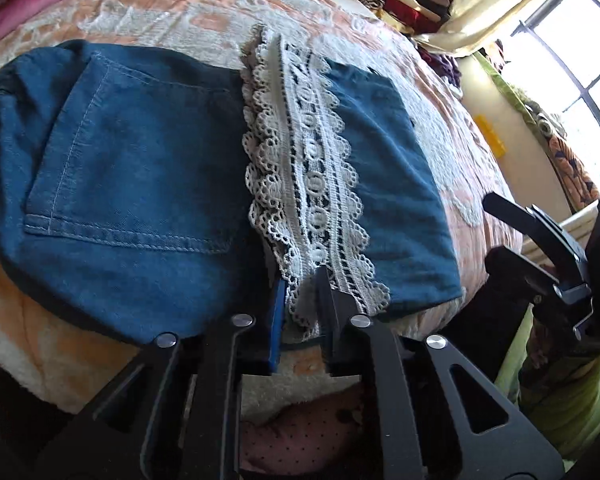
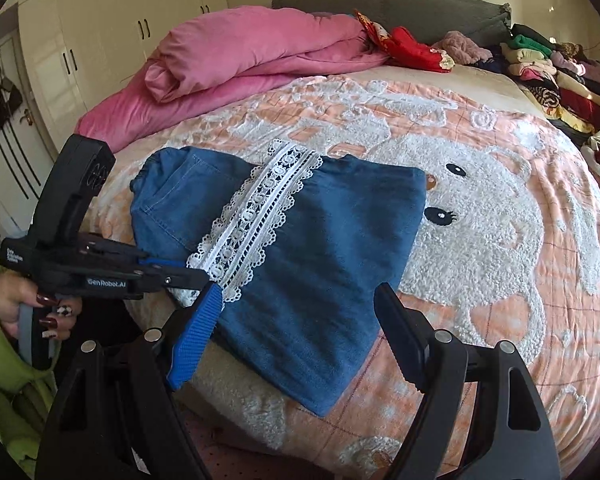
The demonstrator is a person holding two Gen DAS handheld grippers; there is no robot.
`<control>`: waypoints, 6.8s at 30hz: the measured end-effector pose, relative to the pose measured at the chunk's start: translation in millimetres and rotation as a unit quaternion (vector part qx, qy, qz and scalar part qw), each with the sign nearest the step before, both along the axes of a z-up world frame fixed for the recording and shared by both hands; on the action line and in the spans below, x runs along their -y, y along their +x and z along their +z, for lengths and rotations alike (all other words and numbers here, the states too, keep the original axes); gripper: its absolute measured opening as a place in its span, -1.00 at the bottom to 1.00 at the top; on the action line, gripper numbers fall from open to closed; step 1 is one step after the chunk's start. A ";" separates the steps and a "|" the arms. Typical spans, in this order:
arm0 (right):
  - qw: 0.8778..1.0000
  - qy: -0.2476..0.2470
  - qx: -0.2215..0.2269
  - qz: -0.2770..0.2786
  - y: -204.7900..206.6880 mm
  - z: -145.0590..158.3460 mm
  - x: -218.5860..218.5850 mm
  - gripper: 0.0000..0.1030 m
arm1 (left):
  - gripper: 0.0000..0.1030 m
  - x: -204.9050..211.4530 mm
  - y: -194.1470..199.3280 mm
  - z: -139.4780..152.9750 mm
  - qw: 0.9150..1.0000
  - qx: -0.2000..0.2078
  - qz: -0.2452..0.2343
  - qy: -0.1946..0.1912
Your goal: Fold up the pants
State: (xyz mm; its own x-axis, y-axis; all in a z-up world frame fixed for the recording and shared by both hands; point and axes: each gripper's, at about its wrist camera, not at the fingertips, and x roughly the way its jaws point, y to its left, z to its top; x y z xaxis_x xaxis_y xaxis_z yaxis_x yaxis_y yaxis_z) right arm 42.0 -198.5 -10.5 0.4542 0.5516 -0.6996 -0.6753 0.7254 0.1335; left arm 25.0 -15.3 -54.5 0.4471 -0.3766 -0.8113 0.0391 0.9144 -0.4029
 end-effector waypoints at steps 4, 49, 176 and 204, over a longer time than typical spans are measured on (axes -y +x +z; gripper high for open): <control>1.000 0.000 0.004 0.012 -4.3 1.4 -7.6 0.50 | -0.87 -2.8 -8.5 11.3 1.000 0.014 0.000 0.027; 0.998 -0.018 -0.032 -0.041 7.1 -20.5 16.0 0.65 | -0.53 11.6 -12.6 24.7 0.997 0.035 0.001 0.073; 0.995 0.053 -0.079 -0.035 80.8 1.5 0.0 0.42 | 0.00 24.2 2.9 32.2 0.995 0.064 -0.002 0.077; 0.996 0.049 0.008 -0.072 32.9 45.5 44.4 0.85 | 0.81 -4.0 -5.6 65.3 0.985 0.113 0.053 0.119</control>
